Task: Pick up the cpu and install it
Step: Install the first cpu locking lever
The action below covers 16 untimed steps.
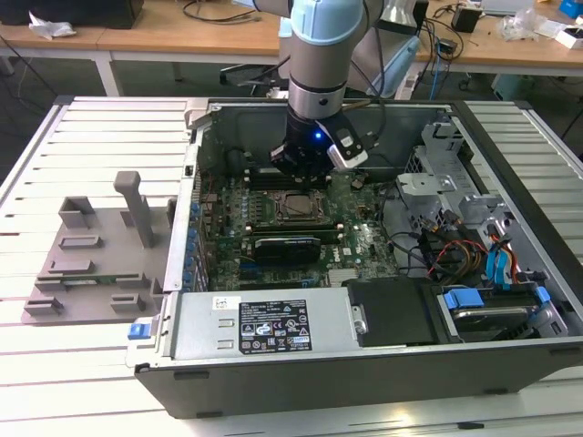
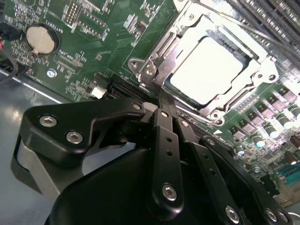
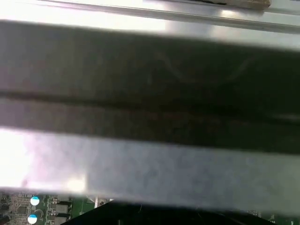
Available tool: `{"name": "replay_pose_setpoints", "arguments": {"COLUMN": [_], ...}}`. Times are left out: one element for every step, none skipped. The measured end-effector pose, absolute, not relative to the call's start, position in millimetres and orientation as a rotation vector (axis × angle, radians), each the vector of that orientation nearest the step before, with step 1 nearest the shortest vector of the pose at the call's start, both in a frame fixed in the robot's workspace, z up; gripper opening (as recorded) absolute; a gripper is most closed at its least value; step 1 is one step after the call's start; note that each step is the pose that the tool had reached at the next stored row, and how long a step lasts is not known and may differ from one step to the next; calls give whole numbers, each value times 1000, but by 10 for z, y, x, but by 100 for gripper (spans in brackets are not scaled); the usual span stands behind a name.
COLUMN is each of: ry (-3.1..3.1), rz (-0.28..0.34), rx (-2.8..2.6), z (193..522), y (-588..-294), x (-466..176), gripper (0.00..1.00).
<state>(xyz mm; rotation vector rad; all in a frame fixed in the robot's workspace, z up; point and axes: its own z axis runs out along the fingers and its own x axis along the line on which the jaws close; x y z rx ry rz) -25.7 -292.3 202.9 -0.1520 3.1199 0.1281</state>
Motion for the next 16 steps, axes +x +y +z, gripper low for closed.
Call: {"name": "replay_pose_setpoints", "arguments": {"ry": [3120,3120,3121,3121,3120,3120,3120,3120,3120,3120,3120,3120,3121,3121,3121,3121], "rz": [128,128,127,126,129,129,128,128,128,126,122,116,110,105,100,94], "rx": [-152,-152,-152,-152,-152,-152,-152,-152,-152,-152,-152,-152,-152,-152,-152,-152], "z": [2028,2027,2025,2020,2011,2006,2003,2001,2002,2005,2018,2035,2057,2072,2086,2093], "y": [-2925,-2925,-2925,-2919,-2910,-2903,-2893,-2888,-2885,-2884,-2883,-2883,-2884,-2884,-2884,-2884], "x": [-257,-255,-252,-247,-240,-236,-230,-229,-229,-229,-229,-229,-229,-229,-229,-229], "gripper": [11,11,11,11,11,11,11,11,11,11,11,11,11,11,11,11]}}
